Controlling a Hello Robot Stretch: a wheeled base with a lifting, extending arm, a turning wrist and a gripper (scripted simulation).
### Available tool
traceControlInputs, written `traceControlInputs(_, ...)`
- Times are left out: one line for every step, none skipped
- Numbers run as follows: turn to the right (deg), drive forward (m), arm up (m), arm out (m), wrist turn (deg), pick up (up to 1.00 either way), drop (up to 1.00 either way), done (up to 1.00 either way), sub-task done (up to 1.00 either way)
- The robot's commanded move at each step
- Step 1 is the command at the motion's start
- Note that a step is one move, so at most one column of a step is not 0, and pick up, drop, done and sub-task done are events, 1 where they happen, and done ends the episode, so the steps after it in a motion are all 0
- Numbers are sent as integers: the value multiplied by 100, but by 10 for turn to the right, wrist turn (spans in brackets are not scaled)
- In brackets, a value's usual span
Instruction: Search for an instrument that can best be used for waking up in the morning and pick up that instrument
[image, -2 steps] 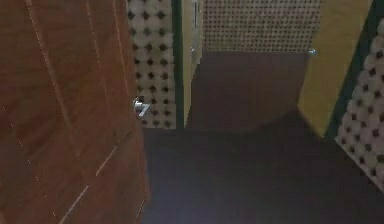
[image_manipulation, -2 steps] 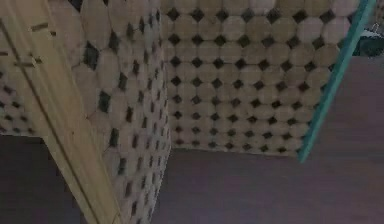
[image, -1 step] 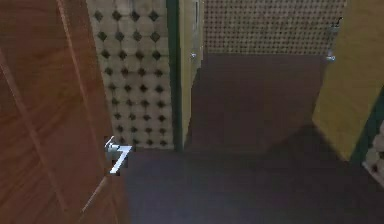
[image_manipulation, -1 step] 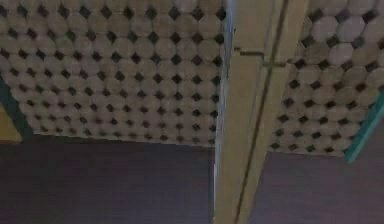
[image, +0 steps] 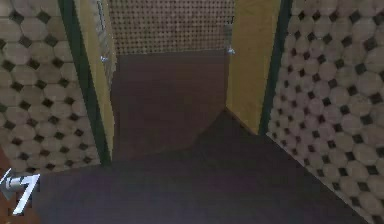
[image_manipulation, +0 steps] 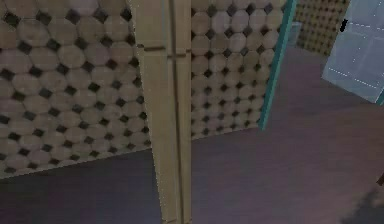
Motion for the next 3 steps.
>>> traceControlInputs(0, 100, 0, 0, 0, 0, 0, 0, 0)
traceControlInputs(30, 0, 0, 0, 0, 0, 0, 0, 0)
traceControlInputs(0, 100, 0, 0, 0, 0, 0, 0, 0)
